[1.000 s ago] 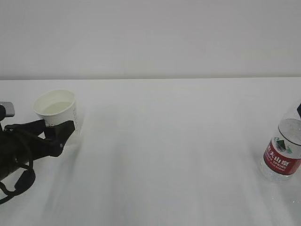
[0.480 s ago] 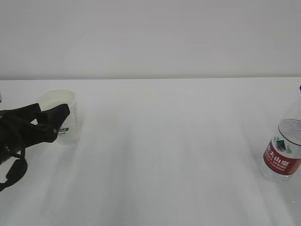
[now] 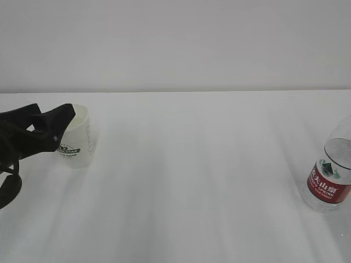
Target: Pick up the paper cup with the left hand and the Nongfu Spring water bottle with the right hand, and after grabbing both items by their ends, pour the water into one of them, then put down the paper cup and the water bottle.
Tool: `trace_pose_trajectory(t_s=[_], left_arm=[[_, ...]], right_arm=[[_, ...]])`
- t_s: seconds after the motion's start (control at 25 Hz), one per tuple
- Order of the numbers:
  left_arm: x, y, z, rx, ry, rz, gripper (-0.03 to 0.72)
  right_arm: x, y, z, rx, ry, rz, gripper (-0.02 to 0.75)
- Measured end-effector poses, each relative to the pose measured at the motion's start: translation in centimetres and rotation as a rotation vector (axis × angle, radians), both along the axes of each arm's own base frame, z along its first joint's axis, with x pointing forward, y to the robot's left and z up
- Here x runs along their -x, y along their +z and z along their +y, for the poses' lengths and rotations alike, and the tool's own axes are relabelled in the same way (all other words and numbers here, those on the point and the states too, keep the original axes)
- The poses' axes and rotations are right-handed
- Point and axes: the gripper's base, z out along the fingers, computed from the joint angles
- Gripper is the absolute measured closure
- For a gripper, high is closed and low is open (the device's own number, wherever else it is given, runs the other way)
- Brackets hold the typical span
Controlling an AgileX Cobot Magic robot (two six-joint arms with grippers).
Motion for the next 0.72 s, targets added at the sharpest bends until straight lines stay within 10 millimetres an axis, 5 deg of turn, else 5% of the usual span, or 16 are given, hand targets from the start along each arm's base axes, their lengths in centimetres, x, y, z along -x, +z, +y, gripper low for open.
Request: trace_pose_trajectory(t_s=[0.4, 0.72], left_arm=[[-1.2, 4.3, -0.4, 0.058, 0.000, -0.173, 0.098], [-1.3, 5.9, -0.4, 0.078, 0.000, -0.231, 0.098]], right_arm=[[-0.4, 2.6, -0.1, -0.013, -0.009, -0.040, 0.145], [-0.4, 5.0, -0.2, -0.021, -0.015, -0.073, 0.145]])
